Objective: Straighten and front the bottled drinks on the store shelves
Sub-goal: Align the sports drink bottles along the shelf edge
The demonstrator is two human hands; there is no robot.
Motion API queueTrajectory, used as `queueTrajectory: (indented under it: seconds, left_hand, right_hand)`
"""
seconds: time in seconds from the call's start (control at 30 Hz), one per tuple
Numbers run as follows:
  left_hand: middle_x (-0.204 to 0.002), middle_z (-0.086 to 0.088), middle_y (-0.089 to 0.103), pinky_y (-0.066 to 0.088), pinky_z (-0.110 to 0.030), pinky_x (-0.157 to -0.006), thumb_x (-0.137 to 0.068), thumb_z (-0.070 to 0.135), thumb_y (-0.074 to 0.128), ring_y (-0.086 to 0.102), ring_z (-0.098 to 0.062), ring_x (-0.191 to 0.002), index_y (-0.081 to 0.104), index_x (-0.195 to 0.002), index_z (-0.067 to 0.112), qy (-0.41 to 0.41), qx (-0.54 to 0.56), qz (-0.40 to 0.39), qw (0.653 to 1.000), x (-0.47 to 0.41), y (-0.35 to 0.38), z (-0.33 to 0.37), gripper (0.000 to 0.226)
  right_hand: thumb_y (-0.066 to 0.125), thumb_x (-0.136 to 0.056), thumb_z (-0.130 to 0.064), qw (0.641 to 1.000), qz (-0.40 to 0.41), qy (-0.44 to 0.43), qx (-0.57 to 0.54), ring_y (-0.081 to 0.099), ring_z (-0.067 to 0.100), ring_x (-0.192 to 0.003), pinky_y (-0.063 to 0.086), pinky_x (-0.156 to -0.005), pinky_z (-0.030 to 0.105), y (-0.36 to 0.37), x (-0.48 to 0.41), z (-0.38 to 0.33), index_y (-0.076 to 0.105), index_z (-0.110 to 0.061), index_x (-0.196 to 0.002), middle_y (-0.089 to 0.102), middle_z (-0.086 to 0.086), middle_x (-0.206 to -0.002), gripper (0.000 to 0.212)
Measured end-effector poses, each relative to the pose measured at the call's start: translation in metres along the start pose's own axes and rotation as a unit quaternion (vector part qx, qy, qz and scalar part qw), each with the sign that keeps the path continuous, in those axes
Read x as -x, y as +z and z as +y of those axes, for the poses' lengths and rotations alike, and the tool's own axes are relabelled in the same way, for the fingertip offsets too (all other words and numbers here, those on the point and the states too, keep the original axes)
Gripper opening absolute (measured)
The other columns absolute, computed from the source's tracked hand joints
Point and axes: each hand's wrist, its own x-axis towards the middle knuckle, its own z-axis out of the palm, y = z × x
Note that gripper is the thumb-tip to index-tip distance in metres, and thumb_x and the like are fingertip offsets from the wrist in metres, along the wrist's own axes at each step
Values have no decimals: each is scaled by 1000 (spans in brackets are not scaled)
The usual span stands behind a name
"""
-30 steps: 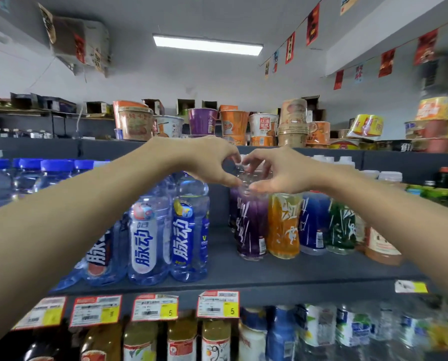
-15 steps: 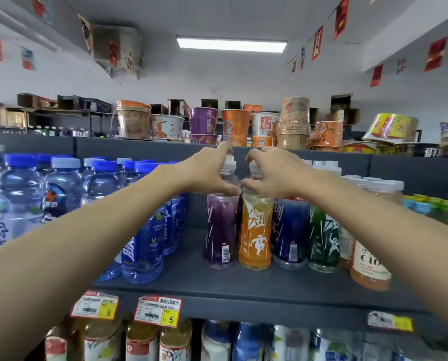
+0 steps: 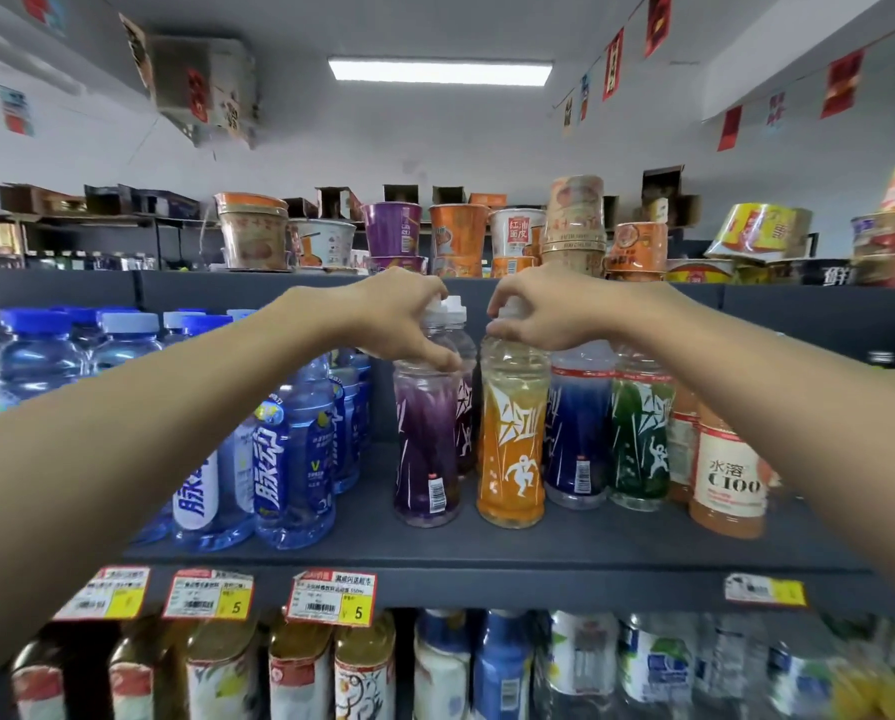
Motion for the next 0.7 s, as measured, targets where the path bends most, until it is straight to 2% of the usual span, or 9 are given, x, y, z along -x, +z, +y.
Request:
queueTrajectory:
  seconds: [0.07, 0.17, 0.2, 0.3, 0.4, 0.47, 0.53, 0.63, 0.7]
  left_hand:
    - [-132, -8, 58, 37, -29, -87, -69, 75, 71, 52, -23, -114, 44, -143, 11, -1, -23, -11, 1000, 1, -2, 1, 101]
    - [-104, 0, 60, 45, -33, -82, -65, 77, 70, 53, -19, -100, 49, -133, 11, -15, -19, -5, 1000, 4, 1, 2, 97]
    - [-106, -1, 60, 45, -33, -82, -64, 79, 69, 53, -20, -103, 47, -135, 11, -18, -4, -4, 1000, 5, 2, 3, 101]
    - [-145, -11, 47, 43, -39, -102, -51, 84, 68, 48, -28, -128, 29, -150, 16, -3, 15, -39, 999, 8, -1, 2, 127]
    - [-157, -8, 32, 35, -43, -112, -48, 67, 87, 40, -29, -137, 18, -153, 31, 27, 11, -104, 994, 10, -9, -4, 131]
    - [-149, -5, 41, 36, -36, -103, -48, 58, 92, 44, -23, -125, 28, -148, 30, 44, 7, -95, 995, 10, -8, -8, 122]
    - [-136, -3, 50, 36, -31, -95, -47, 64, 89, 44, -17, -111, 35, -143, 28, 49, 3, -65, 997, 11, -5, -9, 116]
    - [-108, -1, 56, 46, -34, -86, -47, 75, 83, 51, -19, -97, 38, -139, 20, 26, -21, -35, 999, 11, 2, -4, 116]
    - [-94, 2, 52, 50, -38, -78, -51, 81, 78, 54, -22, -90, 37, -136, 17, 2, -54, -10, 999, 12, 7, -1, 114]
  right_hand:
    - [61, -96, -50, 1000, -5, -6, -24, 52, 17, -110, 38, -83, 30, -3, 3, -1, 61, -28, -126, 56, 1, -133, 37]
    - [60, -94, -55, 999, -8, -12, -49, 58, 14, -105, 40, -76, 28, -4, 7, -1, 59, -33, -126, 59, -1, -128, 39]
    - [60, -93, -57, 999, -1, -12, -50, 59, 14, -102, 41, -74, 28, -3, 9, -2, 58, -33, -128, 60, 0, -126, 42]
    - [63, -88, -63, 999, 6, -8, -54, 59, 15, -107, 44, -83, 30, 2, 14, -3, 49, -31, -136, 59, 0, -130, 59]
    - [74, -74, -68, 997, -31, -15, -67, 58, 4, -90, 42, -73, 21, 7, 23, -4, 35, -27, -139, 63, 0, -109, 86]
    - [81, -70, -63, 996, -30, -12, -79, 57, 5, -84, 41, -68, 22, 11, 24, -5, 32, -25, -139, 63, 0, -94, 93]
    - [84, -70, -58, 996, -29, -7, -89, 56, 6, -83, 39, -65, 23, 13, 23, -5, 30, -25, -138, 61, -1, -92, 93]
    - [85, -71, -55, 994, -60, 5, -94, 57, 9, -90, 43, -74, 29, 9, 21, -3, 27, -29, -139, 60, 2, -110, 93]
    - [86, -70, -54, 993, -78, 16, -91, 57, 14, -98, 44, -82, 34, 5, 21, 0, 26, -30, -140, 55, 4, -120, 95]
